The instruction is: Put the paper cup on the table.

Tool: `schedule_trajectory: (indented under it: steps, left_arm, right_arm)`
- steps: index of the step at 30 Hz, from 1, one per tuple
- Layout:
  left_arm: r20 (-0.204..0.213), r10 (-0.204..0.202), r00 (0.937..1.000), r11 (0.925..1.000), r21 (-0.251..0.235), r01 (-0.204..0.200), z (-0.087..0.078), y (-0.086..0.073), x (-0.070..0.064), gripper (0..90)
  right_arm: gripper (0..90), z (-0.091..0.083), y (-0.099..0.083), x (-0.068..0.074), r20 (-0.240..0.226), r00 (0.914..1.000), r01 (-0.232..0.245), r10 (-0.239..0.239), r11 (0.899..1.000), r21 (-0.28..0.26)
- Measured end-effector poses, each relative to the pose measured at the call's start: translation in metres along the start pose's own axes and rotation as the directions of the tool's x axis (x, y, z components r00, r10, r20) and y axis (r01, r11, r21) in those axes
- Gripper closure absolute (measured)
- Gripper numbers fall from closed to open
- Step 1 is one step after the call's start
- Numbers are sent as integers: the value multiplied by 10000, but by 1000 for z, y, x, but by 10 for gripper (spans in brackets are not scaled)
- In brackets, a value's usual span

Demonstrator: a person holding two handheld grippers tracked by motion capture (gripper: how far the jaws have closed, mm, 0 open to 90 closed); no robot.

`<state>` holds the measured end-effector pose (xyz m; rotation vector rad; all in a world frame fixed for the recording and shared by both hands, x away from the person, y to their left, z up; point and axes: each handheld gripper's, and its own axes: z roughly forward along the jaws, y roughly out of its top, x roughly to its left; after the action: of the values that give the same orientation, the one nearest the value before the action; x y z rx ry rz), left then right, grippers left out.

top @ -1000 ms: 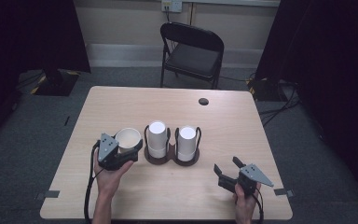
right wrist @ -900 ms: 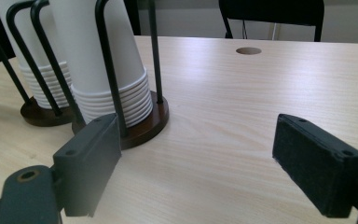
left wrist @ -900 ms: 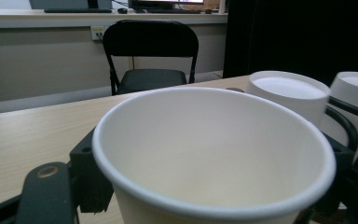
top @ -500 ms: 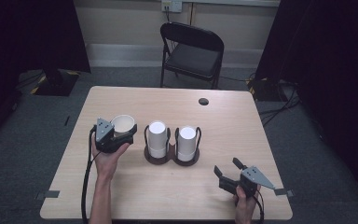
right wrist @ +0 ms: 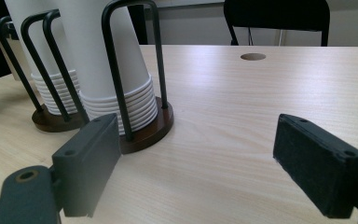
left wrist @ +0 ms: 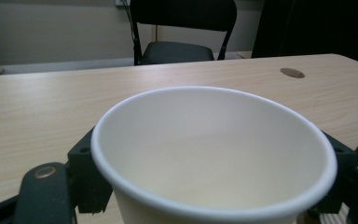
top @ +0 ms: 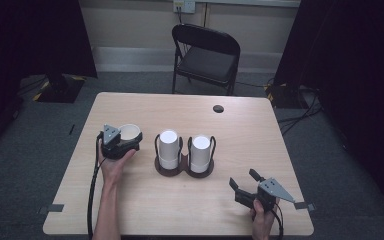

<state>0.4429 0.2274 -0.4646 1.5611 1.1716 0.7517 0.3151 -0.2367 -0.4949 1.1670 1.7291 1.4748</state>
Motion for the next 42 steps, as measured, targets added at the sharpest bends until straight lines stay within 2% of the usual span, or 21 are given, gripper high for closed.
schedule_trajectory:
  steps: [3,7,8,10,16,18,19,21,23,26,30,31,33,37,42]
  left_arm:
    - [-137,97,9999,9997,245,-94,5,-4,1,203]
    - [97,-133,9999,9992,388,129,8,-10,1,194]
    - [35,10,10000,9981,614,-12,7,-10,1,191]
    - [117,81,9999,9973,730,-89,8,-12,-1,184]
    - [136,89,9999,9936,1129,-104,8,-16,-2,158]
    - [67,64,10000,9942,1074,-71,5,-16,-2,155]
    - [36,5,10000,9964,846,-8,2,-17,-1,156]
    - [3,-202,9998,9951,966,201,0,-20,3,154]
    - [-129,47,9999,9924,1229,-31,0,-22,0,156]
    - [-131,289,9995,9928,1166,-272,-2,-20,-4,155]
    - [-276,89,9996,9935,1138,-57,-5,-21,-4,155]
    - [-290,177,9994,9934,1137,-143,-6,-23,-3,156]
    - [-348,-35,9994,9937,1117,74,-8,-26,-1,156]
    - [-492,167,9986,9911,1324,-101,-14,-26,-2,155]
    - [-642,111,9979,9937,1120,-38,-21,-25,-5,157]
  right_arm:
    - [139,0,0,-1,-13,10000,-50,50,10000,33]
    - [140,0,0,-1,-12,10000,-62,62,10000,30]
    - [140,0,0,-1,-7,10000,-85,85,10000,21]
    - [140,0,0,-1,-8,9999,-167,167,9999,26]
    - [140,0,0,-2,-17,9999,-169,169,9999,6]
    - [140,0,0,-2,-34,9998,-187,187,9998,27]
    - [140,0,0,-2,-48,9998,-214,214,9998,38]
    - [140,0,0,-2,-43,9998,-213,213,9998,41]
    - [140,0,0,-2,-36,9998,-201,201,9998,41]
    - [139,0,0,-2,-43,9998,-207,207,9998,49]
    - [139,0,0,-2,-32,9997,-235,236,9997,54]
    - [139,0,0,-2,-31,9997,-235,235,9997,57]
    - [140,0,0,-2,-59,9997,-224,224,9997,61]
    - [139,0,0,-2,-56,9997,-218,219,9997,64]
    - [140,0,0,-2,-31,9997,-224,224,9997,67]
